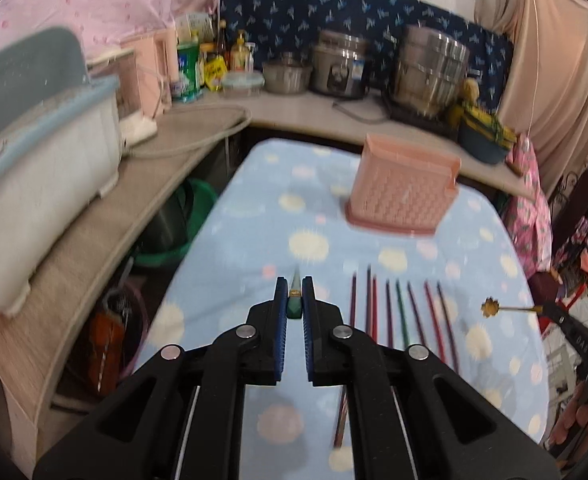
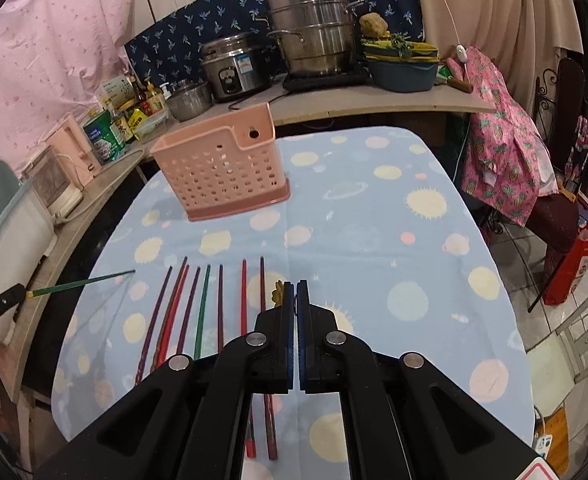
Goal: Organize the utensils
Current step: 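Lift the green chopstick with the left tool while the right tool carries the spoon to the pink basket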
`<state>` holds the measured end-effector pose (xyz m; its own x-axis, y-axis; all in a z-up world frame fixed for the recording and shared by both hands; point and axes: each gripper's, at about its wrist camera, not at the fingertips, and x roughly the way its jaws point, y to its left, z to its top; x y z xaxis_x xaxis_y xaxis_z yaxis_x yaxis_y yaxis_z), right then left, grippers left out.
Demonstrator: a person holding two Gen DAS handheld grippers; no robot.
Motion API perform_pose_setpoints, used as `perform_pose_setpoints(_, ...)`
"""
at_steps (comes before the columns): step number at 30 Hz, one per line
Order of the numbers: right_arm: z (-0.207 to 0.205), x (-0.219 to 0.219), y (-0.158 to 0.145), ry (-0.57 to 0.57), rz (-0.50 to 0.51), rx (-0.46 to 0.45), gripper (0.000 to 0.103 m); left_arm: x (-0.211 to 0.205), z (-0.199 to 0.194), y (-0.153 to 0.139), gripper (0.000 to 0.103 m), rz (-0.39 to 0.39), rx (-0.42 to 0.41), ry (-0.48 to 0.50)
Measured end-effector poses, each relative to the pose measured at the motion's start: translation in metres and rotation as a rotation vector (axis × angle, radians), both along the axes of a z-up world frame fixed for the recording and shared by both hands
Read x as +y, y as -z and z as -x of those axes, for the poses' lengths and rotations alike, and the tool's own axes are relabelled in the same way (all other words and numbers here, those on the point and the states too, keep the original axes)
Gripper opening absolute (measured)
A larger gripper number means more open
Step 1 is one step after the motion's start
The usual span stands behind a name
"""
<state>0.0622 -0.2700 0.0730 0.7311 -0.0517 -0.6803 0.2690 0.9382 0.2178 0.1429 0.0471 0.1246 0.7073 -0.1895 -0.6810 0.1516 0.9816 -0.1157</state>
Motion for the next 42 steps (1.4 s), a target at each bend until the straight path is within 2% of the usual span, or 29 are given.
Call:
perform_pose_setpoints(8,-0.077,-0.019,-0.043,-0.015,-0.007,-0.075,0.002,-0.031,-0.078,-0.087,0.007,0.031,-0.168,0.003)
perform_pose_setpoints(14,-0.133,-0.026,-0.068,-0.021,0.009,-0.112,0.002,-0.062,-0.111,-0.146,0.007,0.085,-0.300,0.016)
perform_pose_setpoints(17,-0.158,-0.027,-0.071,-0.026,0.014,-0.110,0.002,-0.074,-0.127,-0.164,0.007,0.112,-0.344,0.019)
perform_pose_setpoints(21,-0.187,-0.027,-0.065,-0.041,0.015,-0.083,0.002,-0.089,-0.153,-0.167,0.007,0.125,-0.347,0.027)
perform_pose_setpoints(33,-0.230,-0.028,-0.026,-0.052,0.002,0.005,0.002,-0.109,-0.193,-0.120,0.007,0.118,-0.253,0.030)
perform_pose_setpoints(42,-0.232,-0.028,-0.026,-0.054,-0.008,-0.013,0.002,-0.112,-0.188,-0.140,0.007,0.138,-0.304,0.047)
